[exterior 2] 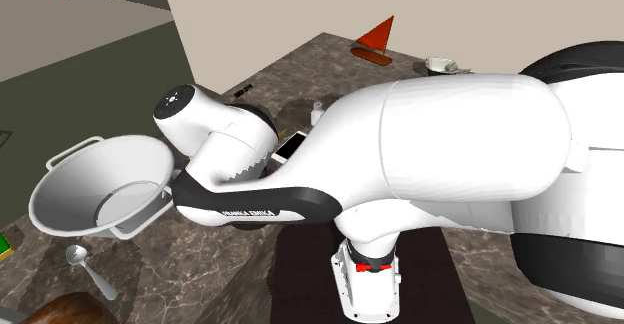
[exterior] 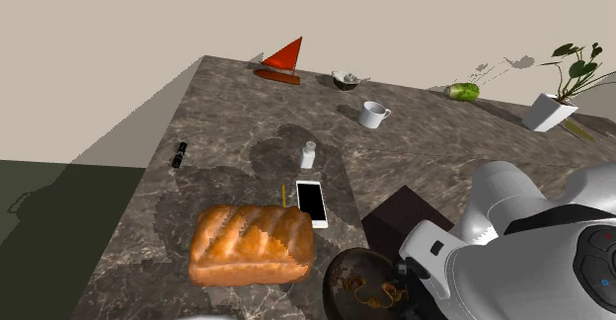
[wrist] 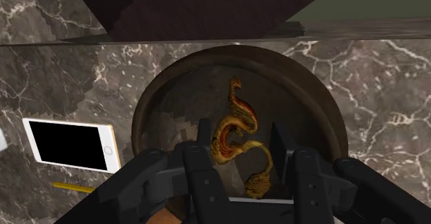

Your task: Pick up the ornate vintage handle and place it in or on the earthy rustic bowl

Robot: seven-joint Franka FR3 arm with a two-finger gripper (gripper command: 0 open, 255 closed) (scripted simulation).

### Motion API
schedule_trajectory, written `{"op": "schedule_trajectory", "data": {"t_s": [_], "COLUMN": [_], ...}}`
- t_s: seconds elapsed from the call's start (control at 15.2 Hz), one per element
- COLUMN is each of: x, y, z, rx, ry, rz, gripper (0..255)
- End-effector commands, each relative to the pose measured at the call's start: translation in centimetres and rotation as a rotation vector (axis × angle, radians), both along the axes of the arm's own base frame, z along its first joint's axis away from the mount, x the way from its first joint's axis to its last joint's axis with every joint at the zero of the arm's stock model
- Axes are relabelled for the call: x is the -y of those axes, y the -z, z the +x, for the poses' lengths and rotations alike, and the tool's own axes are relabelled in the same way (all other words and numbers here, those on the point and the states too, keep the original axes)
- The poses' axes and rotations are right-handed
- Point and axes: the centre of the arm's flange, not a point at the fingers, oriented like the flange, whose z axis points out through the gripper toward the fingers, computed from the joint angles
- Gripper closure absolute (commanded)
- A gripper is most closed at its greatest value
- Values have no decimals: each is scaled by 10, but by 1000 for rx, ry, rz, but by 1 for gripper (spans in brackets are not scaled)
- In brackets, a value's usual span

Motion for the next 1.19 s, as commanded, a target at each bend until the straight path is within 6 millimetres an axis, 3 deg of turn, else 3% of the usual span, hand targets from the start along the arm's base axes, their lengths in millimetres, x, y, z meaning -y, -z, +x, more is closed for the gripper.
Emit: {"op": "schedule_trajectory", "data": {"t_s": [0.0, 0.33, 0.59, 1.12], "x": [0, 0, -8, -8], "y": [0, 0, -48, -48], "z": [0, 0, -10, -10], "rx": [0, 0, 0, 0], "ry": [0, 0, 0, 0], "rz": [0, 0, 0, 0], "gripper": [0, 0, 0, 0]}}
